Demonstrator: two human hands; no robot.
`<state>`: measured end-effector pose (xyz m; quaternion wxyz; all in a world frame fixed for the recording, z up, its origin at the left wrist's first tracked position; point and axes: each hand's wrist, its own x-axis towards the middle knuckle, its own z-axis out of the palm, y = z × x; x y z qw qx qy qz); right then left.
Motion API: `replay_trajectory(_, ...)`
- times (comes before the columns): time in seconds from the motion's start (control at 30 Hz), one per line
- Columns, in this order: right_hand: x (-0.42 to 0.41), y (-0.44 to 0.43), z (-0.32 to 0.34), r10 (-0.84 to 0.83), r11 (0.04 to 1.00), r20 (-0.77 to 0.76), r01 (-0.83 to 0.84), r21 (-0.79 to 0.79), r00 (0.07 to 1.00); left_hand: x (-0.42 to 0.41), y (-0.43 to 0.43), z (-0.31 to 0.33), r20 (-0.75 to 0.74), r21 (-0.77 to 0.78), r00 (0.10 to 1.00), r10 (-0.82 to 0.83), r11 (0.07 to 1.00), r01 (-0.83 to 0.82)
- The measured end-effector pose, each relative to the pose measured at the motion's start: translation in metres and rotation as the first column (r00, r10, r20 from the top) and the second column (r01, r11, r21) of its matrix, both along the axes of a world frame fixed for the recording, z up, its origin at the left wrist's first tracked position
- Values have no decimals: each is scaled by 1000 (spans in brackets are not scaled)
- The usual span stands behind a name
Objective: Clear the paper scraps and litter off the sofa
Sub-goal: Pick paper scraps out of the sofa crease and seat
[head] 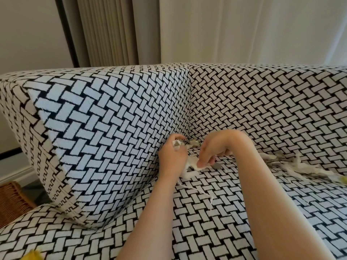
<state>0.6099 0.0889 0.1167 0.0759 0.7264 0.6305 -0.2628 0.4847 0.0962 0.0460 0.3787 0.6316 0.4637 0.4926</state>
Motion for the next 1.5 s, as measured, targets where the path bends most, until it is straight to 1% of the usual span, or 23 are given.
replay_trajectory(0.07,-2,2,-4,17,1000,-85,-19,-21,996,-1,-1,2,10,-36,998,-59,998,59)
replay_trajectory(0.13,3,1,-6,-12,1000,-161,13,4,987,-1,-7,3,-48,-83,982,-181,981,176)
replay_trajectory(0.23,13,6,-12,-133,967,-212,174,187,968,-1,-15,0,-225,-104,928,-296,955,279)
replay_trajectory(0.27,14,10,-17,-188,922,-261,262,285,947,-2,-18,-1,-266,-96,918,-293,956,278)
replay_trajectory(0.33,10,20,-31,-239,769,-362,403,496,901,-6,-23,-3,-329,-51,902,-279,959,278)
replay_trajectory(0.37,6,24,-36,-240,714,-356,412,565,903,-8,-25,-3,-376,-20,888,-266,960,279)
replay_trajectory(0.4,-1,27,-41,-243,700,-306,385,602,920,-9,-27,-4,-425,15,872,-242,962,274)
replay_trajectory(0.47,-12,33,-53,-261,745,-134,288,602,956,-11,-28,-6,-481,65,857,-187,967,247)
replay_trajectory(0.53,-19,37,-61,-284,754,-2,225,617,959,-12,-30,-6,-490,96,863,-127,976,198)
replay_trajectory(0.6,-19,36,-63,-314,710,21,221,668,949,-13,-32,-7,-504,115,863,-34,988,106)
replay_trajectory(0.67,-14,30,-60,-310,655,-87,279,702,947,-17,-35,-7,-541,152,838,68,988,18)
replay_trajectory(0.77,-8,16,-49,-216,654,-399,436,618,891,-24,-46,-6,-616,157,785,65,987,42)
replay_trajectory(0.83,-5,1,-45,-173,734,-545,476,483,820,-30,-58,-5,-710,65,703,-41,990,124)
replay_trajectory(0.9,-2,-18,-41,-181,831,-592,444,336,786,-36,-69,-3,-784,-46,598,-169,976,214)
replay_trajectory(0.97,0,-34,-40,-134,892,-600,359,274,789,-38,-73,-2,-829,-104,513,-222,963,249)
replay_trajectory(1.0,-1,-41,-39,-85,911,-579,298,284,811,-38,-73,-2,-825,-112,519,-223,965,238)
replay_trajectory(1.03,-4,-48,-38,-37,924,-556,241,298,830,-37,-73,-2,-806,-96,557,-201,973,211)
replay_trajectory(1.1,-10,-56,-41,8,930,-532,189,315,847,-35,-72,-4,-748,0,657,-93,990,140)
replay_trajectory(1.13,-15,-60,-44,11,927,-518,185,325,855,-35,-71,-7,-734,67,678,-27,991,112)
replay_trajectory(1.23,-35,-66,-52,-51,885,-434,242,399,900,-35,-70,-12,-694,156,718,48,984,85)
replay_trajectory(1.37,-69,-80,-59,-129,797,-169,203,568,977,-37,-74,-12,-473,129,880,51,992,12)
replay_trajectory(1.43,-84,-85,-63,-149,746,-226,259,613,963,-37,-79,-12,-301,66,951,72,996,-55)
replay_trajectory(1.5,-96,-88,-64,-135,715,-494,430,552,859,-39,-86,-7,-69,-52,992,103,993,-107)
